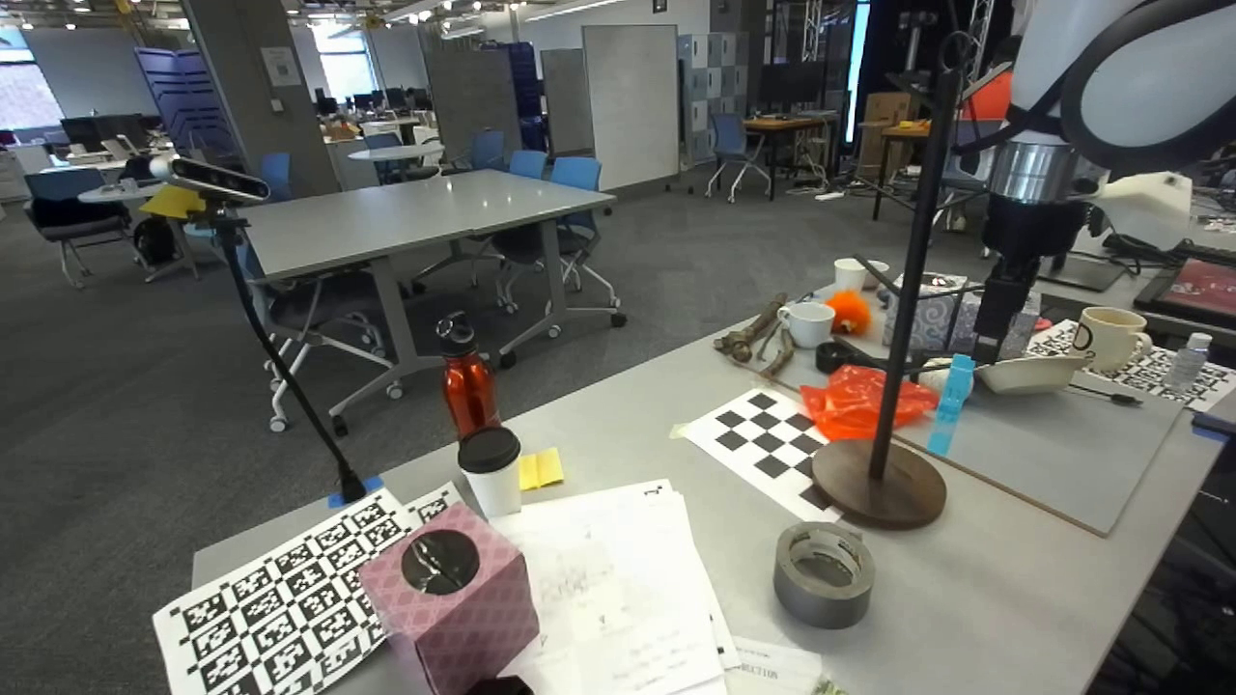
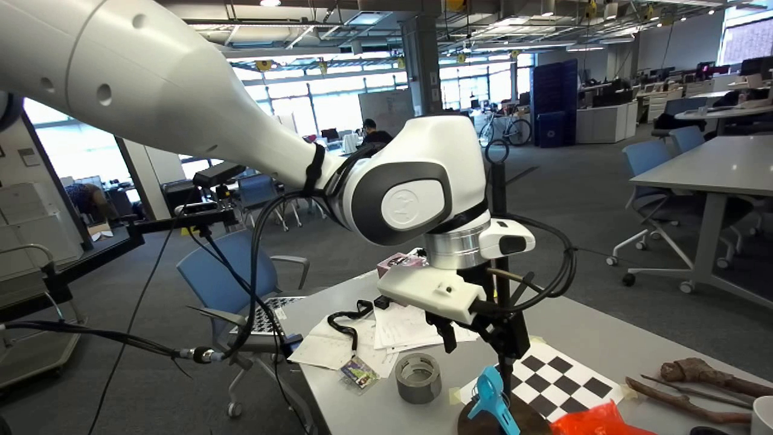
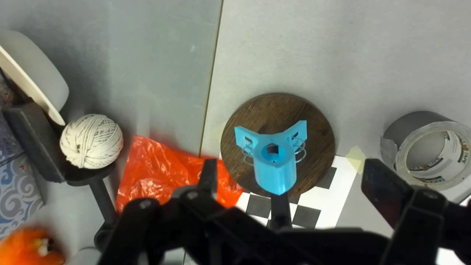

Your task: Take the blue peg from the hanger and place it on the table

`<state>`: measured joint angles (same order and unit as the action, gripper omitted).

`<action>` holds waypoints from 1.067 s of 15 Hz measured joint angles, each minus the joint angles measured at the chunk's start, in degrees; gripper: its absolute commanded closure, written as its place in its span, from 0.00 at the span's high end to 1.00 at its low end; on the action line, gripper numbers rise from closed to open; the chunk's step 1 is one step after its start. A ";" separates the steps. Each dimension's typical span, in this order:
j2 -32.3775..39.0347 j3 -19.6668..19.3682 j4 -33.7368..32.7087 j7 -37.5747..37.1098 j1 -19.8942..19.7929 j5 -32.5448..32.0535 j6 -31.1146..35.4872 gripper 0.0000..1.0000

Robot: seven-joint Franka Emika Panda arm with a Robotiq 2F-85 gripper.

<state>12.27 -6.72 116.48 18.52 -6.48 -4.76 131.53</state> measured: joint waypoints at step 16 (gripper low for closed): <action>-3.40 1.29 6.02 2.67 -0.82 5.33 5.25 1.00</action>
<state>8.88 -5.43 122.50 21.19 -7.30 0.58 136.79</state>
